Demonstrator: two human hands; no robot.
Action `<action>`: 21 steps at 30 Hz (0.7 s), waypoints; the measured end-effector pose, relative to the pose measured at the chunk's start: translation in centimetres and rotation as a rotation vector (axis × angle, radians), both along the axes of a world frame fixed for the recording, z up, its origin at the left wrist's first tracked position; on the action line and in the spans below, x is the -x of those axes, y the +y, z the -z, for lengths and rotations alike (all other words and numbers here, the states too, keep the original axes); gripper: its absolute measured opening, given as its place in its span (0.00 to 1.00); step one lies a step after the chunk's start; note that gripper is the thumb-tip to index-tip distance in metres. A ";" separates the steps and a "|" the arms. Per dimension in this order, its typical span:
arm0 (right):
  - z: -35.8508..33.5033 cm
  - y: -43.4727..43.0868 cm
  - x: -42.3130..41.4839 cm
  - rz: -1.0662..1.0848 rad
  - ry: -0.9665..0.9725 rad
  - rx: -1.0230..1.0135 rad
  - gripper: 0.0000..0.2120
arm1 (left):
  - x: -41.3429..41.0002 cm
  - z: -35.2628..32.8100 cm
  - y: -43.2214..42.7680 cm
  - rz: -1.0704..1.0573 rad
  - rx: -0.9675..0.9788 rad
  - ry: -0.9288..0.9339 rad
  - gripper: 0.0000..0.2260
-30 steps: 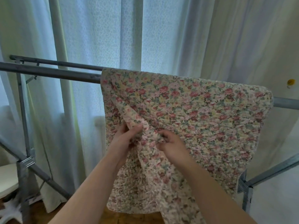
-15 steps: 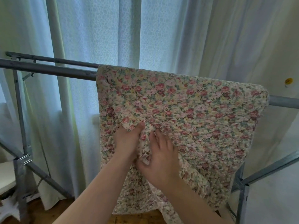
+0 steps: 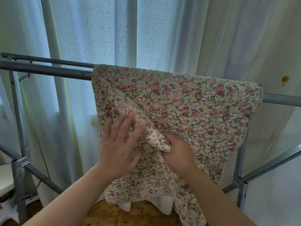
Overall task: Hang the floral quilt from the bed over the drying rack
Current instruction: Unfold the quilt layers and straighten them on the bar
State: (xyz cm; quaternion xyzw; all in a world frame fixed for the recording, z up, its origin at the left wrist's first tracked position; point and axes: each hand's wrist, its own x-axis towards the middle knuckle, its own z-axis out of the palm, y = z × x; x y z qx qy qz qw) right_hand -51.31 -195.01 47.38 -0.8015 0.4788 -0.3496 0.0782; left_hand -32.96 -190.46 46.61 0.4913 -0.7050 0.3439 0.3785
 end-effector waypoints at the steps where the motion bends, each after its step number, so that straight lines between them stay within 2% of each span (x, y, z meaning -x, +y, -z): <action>1: -0.7 0.0 0.4 -0.034 -0.048 -0.039 0.22 | 0.0 0.2 -0.5 -0.005 0.023 -0.157 0.36; 3: -2.0 0.1 1.2 -0.100 -0.111 -0.162 0.17 | 0.3 0.3 -1.7 -0.029 0.061 -0.341 0.36; 5: -3.5 0.0 2.1 -0.178 -0.124 -0.340 0.19 | 0.4 -0.3 -2.7 -0.047 0.131 -0.449 0.37; 8: -5.6 -0.7 3.9 -0.241 -0.054 -0.566 0.28 | 1.0 -2.4 -4.1 -0.046 0.271 -0.537 0.36; 10: -6.9 -1.2 5.2 -0.249 0.013 -0.604 0.37 | 1.6 -4.1 -4.8 -0.011 0.340 -0.566 0.30; 12: -8.0 -1.2 6.1 -0.257 0.022 -0.603 0.42 | 2.2 -5.6 -5.1 0.018 0.294 -0.605 0.24; 14: -8.6 -0.7 6.6 -0.165 0.020 -0.508 0.39 | 2.7 -6.6 -5.1 0.025 0.184 -0.617 0.20; 17: -8.2 0.8 6.5 0.104 0.071 -0.107 0.26 | 3.7 -7.4 -4.6 -0.019 0.062 -0.518 0.17; 19: -7.1 2.1 5.8 0.230 0.128 0.209 0.21 | 4.6 -8.3 -4.2 -0.086 -0.082 -0.436 0.22; 21: -5.8 3.4 5.1 0.281 0.115 0.361 0.22 | 5.6 -9.1 -4.1 -0.149 -0.197 -0.342 0.23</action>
